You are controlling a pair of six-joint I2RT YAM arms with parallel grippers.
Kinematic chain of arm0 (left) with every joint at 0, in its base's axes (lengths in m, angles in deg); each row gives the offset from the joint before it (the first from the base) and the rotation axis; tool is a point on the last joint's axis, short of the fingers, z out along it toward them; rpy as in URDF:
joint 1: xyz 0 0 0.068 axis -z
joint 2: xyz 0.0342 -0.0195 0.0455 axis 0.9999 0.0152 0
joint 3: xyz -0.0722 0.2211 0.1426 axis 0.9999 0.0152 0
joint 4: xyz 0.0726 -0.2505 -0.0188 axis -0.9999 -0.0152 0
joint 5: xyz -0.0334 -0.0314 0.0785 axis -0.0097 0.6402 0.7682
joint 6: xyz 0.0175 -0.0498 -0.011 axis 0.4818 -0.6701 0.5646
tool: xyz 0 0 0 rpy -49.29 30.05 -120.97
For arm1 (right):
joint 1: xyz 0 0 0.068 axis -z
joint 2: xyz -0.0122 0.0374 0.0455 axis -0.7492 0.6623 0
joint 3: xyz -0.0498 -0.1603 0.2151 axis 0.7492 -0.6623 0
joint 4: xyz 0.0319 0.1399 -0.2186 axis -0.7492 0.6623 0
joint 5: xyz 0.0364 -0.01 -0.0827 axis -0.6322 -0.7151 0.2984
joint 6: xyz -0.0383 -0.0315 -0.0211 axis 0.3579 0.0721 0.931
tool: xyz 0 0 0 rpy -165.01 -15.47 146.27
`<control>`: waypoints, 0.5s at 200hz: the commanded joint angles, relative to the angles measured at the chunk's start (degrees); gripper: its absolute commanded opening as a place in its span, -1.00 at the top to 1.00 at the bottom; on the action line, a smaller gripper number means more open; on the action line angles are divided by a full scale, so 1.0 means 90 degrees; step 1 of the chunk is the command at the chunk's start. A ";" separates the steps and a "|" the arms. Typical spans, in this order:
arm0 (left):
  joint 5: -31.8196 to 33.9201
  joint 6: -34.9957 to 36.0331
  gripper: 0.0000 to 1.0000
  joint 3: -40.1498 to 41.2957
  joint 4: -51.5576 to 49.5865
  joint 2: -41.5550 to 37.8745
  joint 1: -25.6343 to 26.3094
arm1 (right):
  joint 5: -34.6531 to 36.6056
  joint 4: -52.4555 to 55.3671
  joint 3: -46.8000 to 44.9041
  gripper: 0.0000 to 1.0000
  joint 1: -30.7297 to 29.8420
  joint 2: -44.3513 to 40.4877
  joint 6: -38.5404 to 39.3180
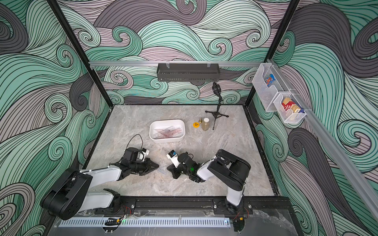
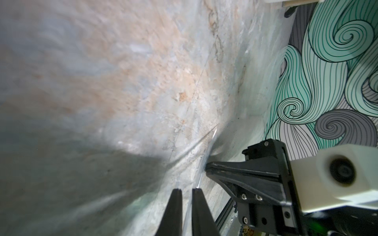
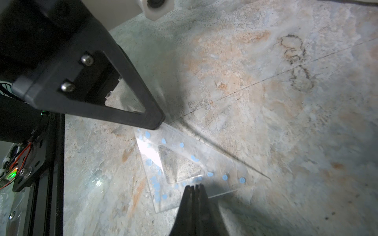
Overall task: Put the scattered rulers into the storage box
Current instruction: Pick up the ruler from the center of the board.
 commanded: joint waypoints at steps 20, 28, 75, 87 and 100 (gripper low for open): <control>-0.0132 0.0151 1.00 -0.0178 -0.0210 -0.0092 0.0049 | -0.0232 0.0439 -0.0055 1.00 0.0163 -0.0241 -0.0143; -0.0224 0.0218 1.00 -0.0265 -0.0262 -0.0137 0.0043 | -0.0351 0.0567 -0.0045 0.97 0.0254 -0.0484 -0.0151; -0.1312 0.0768 1.00 -0.1080 -0.0343 -0.0570 0.0043 | -0.1730 0.1397 0.0024 0.67 0.1371 -0.2076 -0.0366; -0.1644 0.0766 1.00 -0.1227 -0.0145 -0.0724 0.0026 | -0.2167 0.1444 -0.0019 0.56 0.1744 -0.2464 -0.0552; -0.1910 0.0752 1.00 -0.1347 0.0031 -0.0880 0.0023 | -0.2605 0.1338 -0.0124 0.38 0.2162 -0.2883 -0.0832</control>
